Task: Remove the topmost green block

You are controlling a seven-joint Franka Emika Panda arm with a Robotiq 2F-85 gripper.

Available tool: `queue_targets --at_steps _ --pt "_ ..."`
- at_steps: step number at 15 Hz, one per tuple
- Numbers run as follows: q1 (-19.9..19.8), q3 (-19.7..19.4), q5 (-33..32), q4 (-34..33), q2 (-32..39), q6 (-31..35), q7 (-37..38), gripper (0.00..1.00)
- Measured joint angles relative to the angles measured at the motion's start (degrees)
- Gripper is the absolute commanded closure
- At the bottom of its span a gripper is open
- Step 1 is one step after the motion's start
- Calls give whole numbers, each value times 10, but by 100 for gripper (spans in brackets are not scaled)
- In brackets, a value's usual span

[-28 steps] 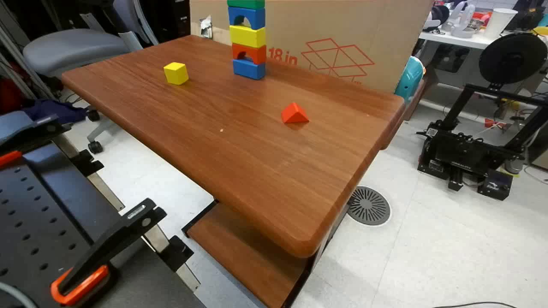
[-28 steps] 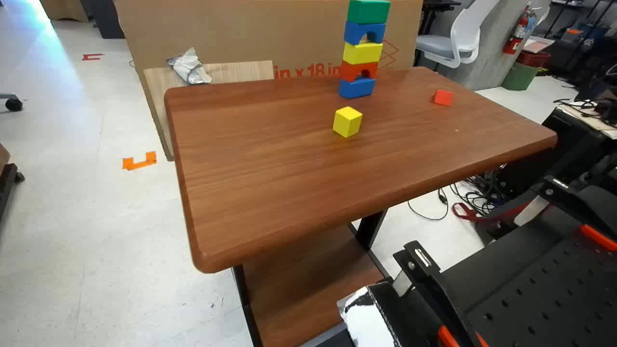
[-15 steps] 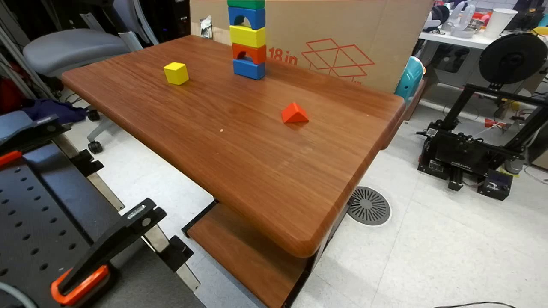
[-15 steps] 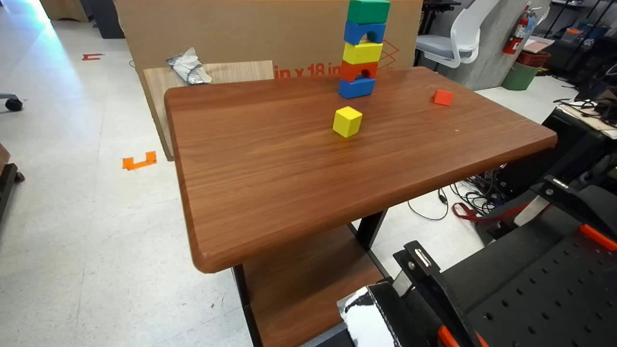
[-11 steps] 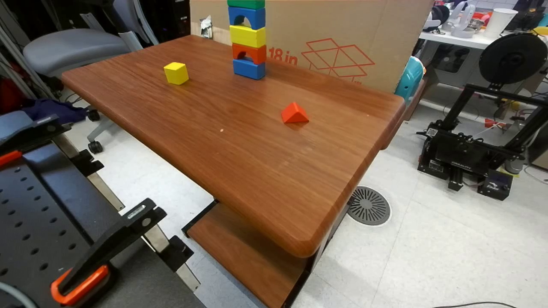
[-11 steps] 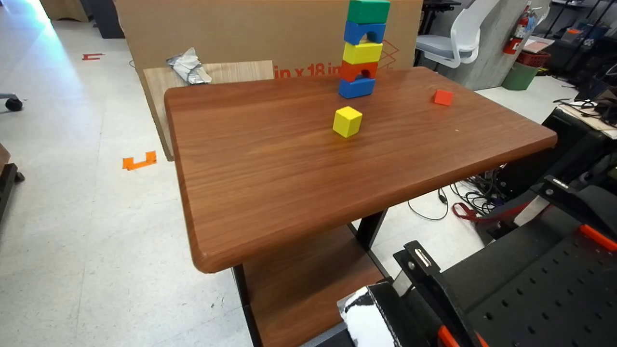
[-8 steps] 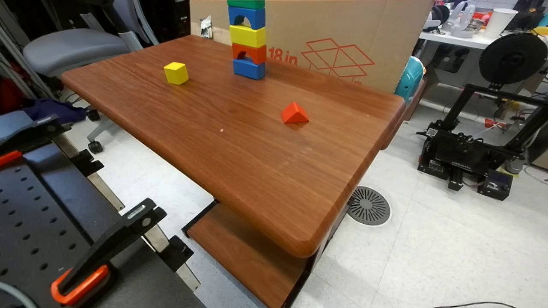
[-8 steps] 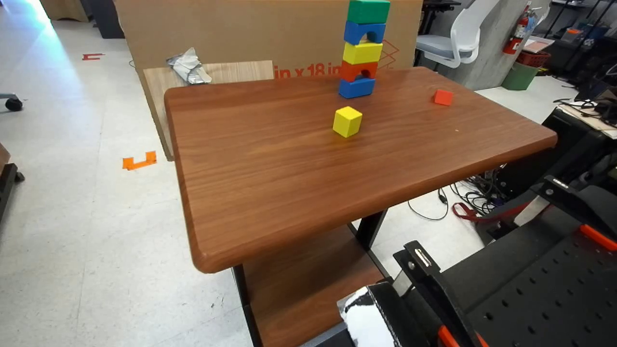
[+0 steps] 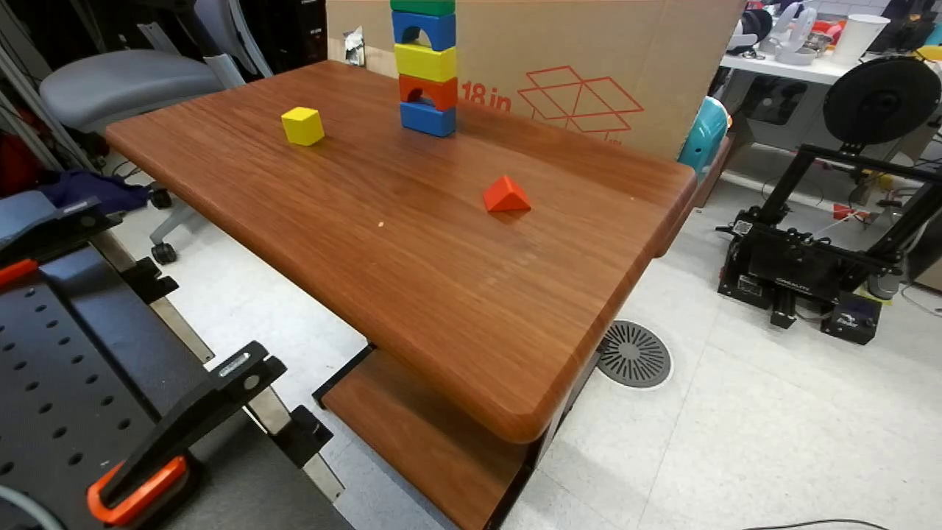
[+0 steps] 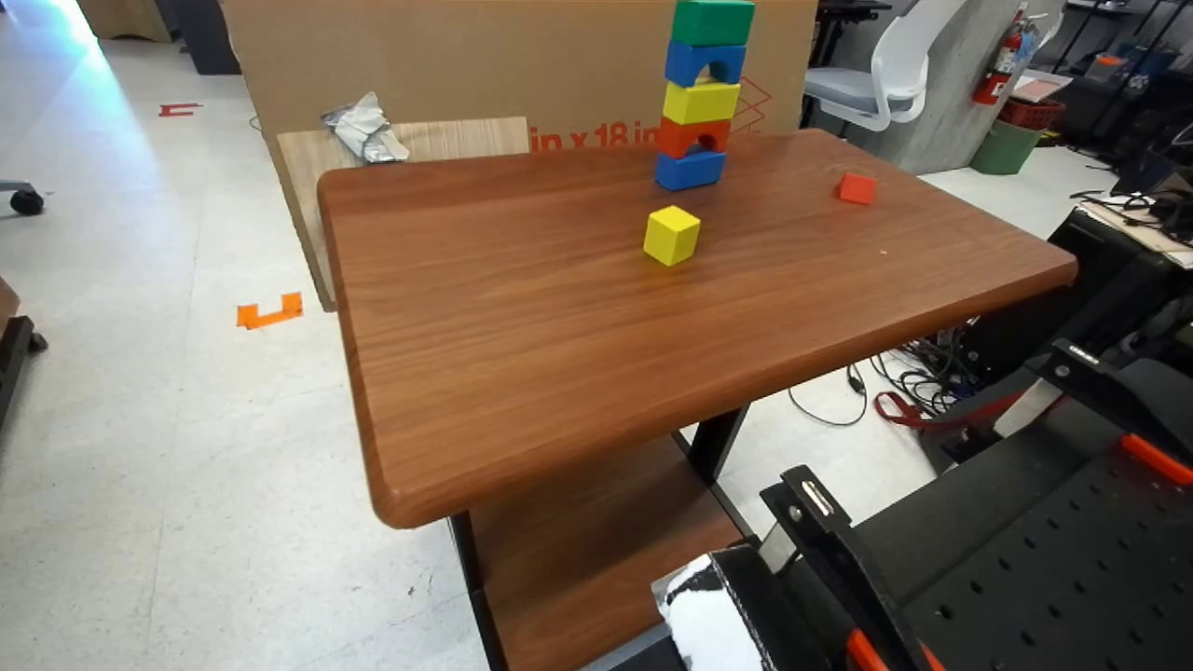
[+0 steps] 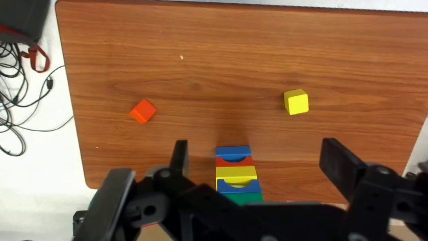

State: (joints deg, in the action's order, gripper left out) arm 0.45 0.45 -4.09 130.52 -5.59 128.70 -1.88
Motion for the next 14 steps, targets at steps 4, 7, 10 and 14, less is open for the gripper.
queue_targets --at_steps 4,7,10,14 --pt "0 0 16 -81 87 2 3 0" --pt "0 0 15 -130 138 2 16 0" --pt "0 0 18 -173 182 -3 18 0" --pt "0 1 20 -231 236 -20 18 0"
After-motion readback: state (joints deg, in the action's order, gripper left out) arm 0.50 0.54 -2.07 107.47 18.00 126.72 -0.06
